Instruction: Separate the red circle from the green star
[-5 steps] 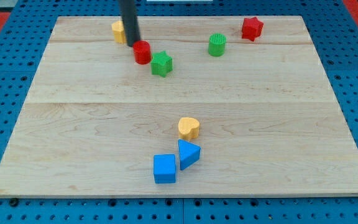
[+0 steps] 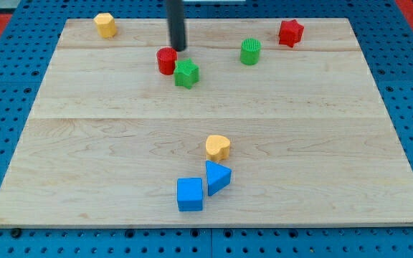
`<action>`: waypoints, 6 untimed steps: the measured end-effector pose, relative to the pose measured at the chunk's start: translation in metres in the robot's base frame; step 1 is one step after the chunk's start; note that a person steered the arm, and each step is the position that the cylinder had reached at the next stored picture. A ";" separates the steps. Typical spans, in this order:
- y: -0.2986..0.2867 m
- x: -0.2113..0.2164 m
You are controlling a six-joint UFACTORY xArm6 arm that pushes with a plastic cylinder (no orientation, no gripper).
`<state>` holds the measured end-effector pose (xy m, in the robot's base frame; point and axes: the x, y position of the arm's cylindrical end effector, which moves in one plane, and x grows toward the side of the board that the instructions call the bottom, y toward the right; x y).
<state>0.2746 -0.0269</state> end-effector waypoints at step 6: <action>-0.084 0.018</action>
